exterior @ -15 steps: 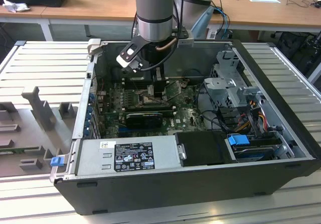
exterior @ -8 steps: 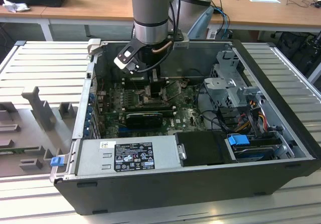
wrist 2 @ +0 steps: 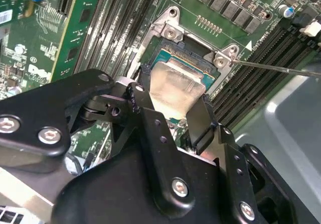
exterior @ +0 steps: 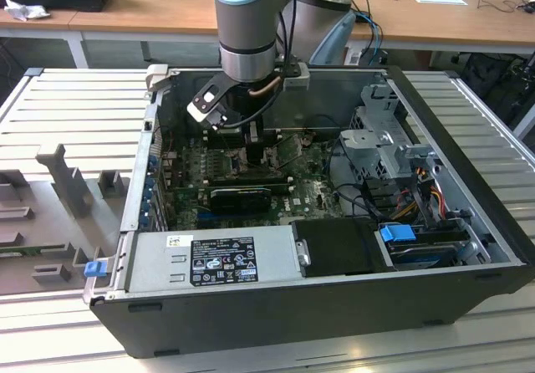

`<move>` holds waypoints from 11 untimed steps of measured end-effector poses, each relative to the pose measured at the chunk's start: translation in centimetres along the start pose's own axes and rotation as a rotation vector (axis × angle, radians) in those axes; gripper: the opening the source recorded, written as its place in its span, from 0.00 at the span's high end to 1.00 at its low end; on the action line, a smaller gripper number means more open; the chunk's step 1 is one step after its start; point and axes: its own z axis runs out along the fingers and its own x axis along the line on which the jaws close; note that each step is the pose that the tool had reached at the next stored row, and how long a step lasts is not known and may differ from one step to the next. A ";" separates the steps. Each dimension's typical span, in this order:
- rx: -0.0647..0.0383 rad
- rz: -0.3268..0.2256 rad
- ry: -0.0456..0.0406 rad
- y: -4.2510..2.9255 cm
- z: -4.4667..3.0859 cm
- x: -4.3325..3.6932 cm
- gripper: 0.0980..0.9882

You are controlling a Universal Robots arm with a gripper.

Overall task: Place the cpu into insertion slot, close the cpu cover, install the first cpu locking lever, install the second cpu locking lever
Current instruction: 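Place the cpu into insertion slot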

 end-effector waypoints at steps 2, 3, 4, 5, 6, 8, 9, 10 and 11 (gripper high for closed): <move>0.000 0.000 -0.0001 -0.02 0.29 0.04 0.52; 0.000 0.001 -0.0001 -0.04 0.42 0.08 0.52; 0.000 0.002 -0.0001 -0.04 0.52 0.09 0.52; 0.000 0.003 -0.0002 -0.04 0.57 0.10 0.52; 0.000 0.004 -0.0003 -0.05 0.63 0.10 0.52; 0.000 0.004 -0.0003 -0.07 0.80 0.11 0.52; 0.000 0.004 -0.0003 -0.08 0.86 0.14 0.52; 0.000 0.004 -0.0005 -0.08 0.93 0.19 0.52; 0.000 0.004 -0.0005 -0.08 0.97 0.22 0.52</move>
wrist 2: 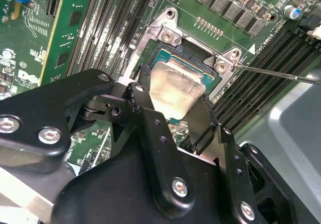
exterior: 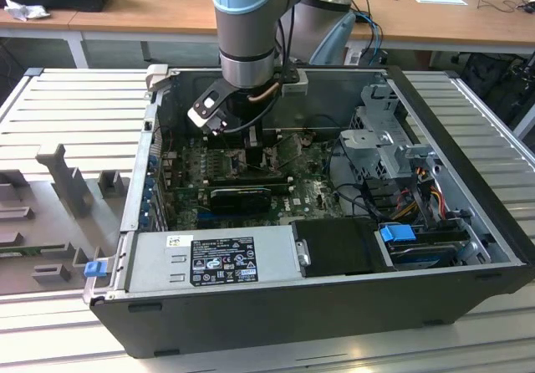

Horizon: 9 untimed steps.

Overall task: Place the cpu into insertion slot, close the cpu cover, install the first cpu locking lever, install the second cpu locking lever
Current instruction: 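Place the cpu into insertion slot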

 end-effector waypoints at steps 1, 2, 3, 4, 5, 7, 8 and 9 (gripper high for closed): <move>0.000 0.000 0.0002 0.00 0.04 0.04 0.52; 0.000 0.000 0.0002 0.00 0.05 0.06 0.52; 0.000 0.000 0.0003 0.00 0.08 0.09 0.52; 0.000 0.000 0.0003 -0.01 0.11 0.11 0.52; 0.000 0.000 0.0001 -0.02 0.17 0.16 0.52; 0.000 0.000 0.0002 -0.02 0.29 0.21 0.52; 0.000 0.000 0.0002 -0.03 0.38 0.25 0.52; 0.000 0.000 0.0002 -0.04 0.50 0.27 0.52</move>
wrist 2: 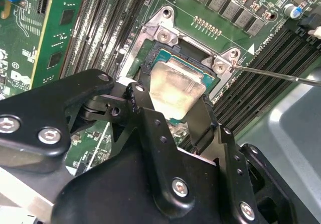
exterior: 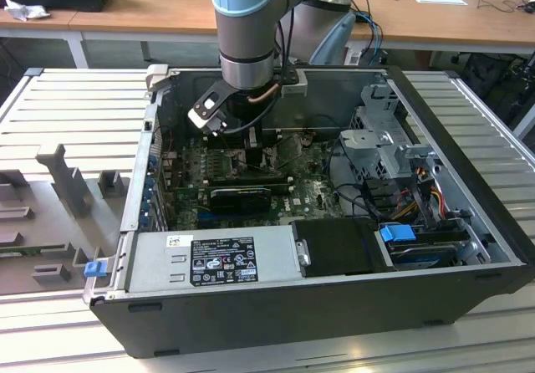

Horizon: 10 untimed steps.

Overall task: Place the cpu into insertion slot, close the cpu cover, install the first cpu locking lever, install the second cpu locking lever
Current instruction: 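Place the cpu into insertion slot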

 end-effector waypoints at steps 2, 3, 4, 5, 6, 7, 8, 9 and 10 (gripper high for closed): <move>0.000 0.000 -0.0003 -0.01 0.05 0.00 0.52; 0.000 0.000 -0.0002 -0.01 0.06 0.00 0.52; 0.000 0.000 -0.0001 -0.01 0.07 0.00 0.52; 0.000 0.000 -0.0001 -0.01 0.07 0.00 0.52; 0.000 0.000 -0.0003 -0.01 0.07 0.00 0.52; 0.000 0.000 -0.0002 -0.01 0.07 0.00 0.52; 0.000 0.000 -0.0003 -0.01 0.07 0.00 0.50; 0.000 0.000 -0.0003 -0.01 0.07 0.00 0.50; 0.000 0.000 -0.0003 -0.01 0.07 0.00 0.43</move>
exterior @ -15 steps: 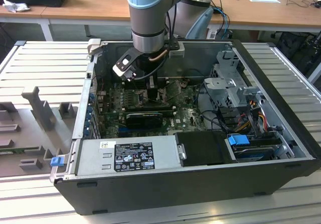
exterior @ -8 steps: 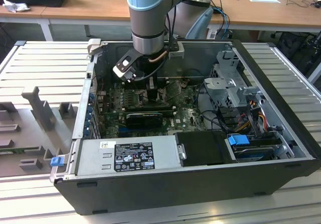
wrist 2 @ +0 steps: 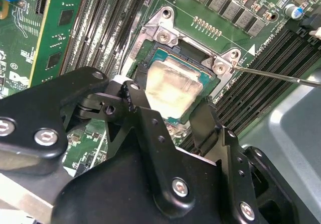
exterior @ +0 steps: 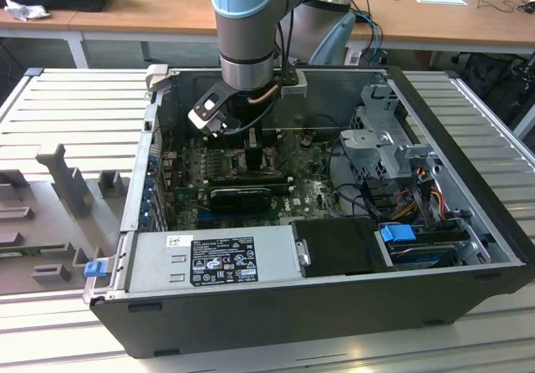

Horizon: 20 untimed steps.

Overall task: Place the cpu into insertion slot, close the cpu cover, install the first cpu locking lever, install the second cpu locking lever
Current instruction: 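Place the cpu into insertion slot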

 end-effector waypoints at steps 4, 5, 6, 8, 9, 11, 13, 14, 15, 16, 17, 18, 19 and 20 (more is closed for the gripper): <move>0.000 0.000 0.0000 0.02 -0.13 0.00 0.43; 0.000 0.000 0.0001 0.03 -0.29 0.01 0.43; 0.000 0.000 0.0000 0.05 -0.51 0.01 0.44; 0.000 0.000 0.0001 0.06 -0.70 0.02 0.52; 0.000 0.000 0.0001 0.07 -0.77 0.02 0.59; 0.000 0.000 0.0001 0.07 -0.84 0.02 0.73; 0.000 0.000 0.0001 0.08 -0.93 0.03 0.80; 0.000 0.000 0.0001 0.09 -0.99 0.03 0.93; 0.000 0.000 0.0000 0.09 -1.04 0.03 0.99; 0.000 0.000 0.0001 0.09 -1.08 0.03 0.99; 0.000 0.000 0.0003 0.10 -1.09 0.03 0.99; 0.000 0.000 0.0000 0.10 -1.12 0.03 0.99; 0.000 0.000 0.0000 0.10 -1.15 0.03 0.99; 0.000 0.000 0.0001 0.10 -1.17 0.03 0.99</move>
